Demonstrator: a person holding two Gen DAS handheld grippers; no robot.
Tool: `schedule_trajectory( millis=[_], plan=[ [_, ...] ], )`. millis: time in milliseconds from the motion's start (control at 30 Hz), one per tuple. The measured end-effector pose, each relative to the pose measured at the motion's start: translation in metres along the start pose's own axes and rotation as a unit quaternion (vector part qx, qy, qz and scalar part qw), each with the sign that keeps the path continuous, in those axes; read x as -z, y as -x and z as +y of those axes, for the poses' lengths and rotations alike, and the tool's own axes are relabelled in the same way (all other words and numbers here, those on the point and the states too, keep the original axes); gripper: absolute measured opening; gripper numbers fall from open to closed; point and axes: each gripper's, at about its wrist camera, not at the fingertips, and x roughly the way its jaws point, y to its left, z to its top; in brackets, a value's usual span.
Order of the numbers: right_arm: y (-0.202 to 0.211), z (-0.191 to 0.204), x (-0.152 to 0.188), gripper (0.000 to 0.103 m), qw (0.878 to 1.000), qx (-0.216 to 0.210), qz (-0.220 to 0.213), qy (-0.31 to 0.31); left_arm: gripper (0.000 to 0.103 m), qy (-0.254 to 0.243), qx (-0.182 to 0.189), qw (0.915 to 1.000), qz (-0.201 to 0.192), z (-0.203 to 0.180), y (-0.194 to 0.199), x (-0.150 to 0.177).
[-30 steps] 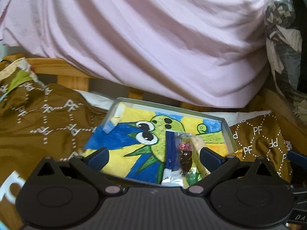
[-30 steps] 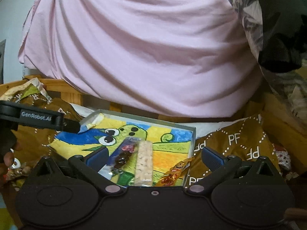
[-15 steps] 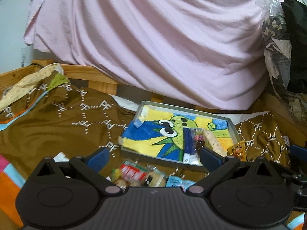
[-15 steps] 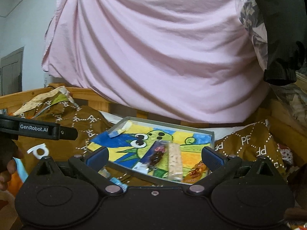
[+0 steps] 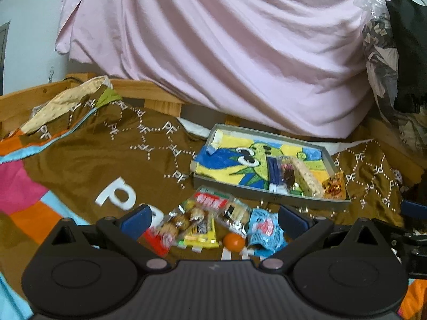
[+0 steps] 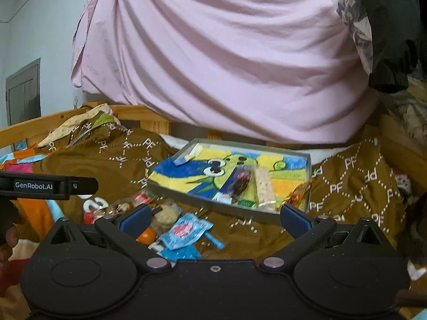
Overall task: Organize snacks
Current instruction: 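Lift both tools away from the tray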
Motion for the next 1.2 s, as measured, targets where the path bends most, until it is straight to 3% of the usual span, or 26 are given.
schedule_trajectory(
  millis=[167,633,1200],
  plan=[
    [0.005,0.007,0.012,0.102,1.000,-0.006,0.005,0.006,0.103,-0.014,-0.008,0.9998,0.005,0.002,0.007,0.016],
    [-0.004,0.012,0.055,0.102,0.997,-0.008,0.078,-0.021,0.103,-0.030,-0.023,0.9990,0.024,0.009,0.006,0.044],
    [-0.022,0.019,0.063,0.102,0.994,-0.020,0.101,-0.034,0.103,-0.029,-0.026,0.9986,0.037,0.017,-0.002,0.050]
  ],
)
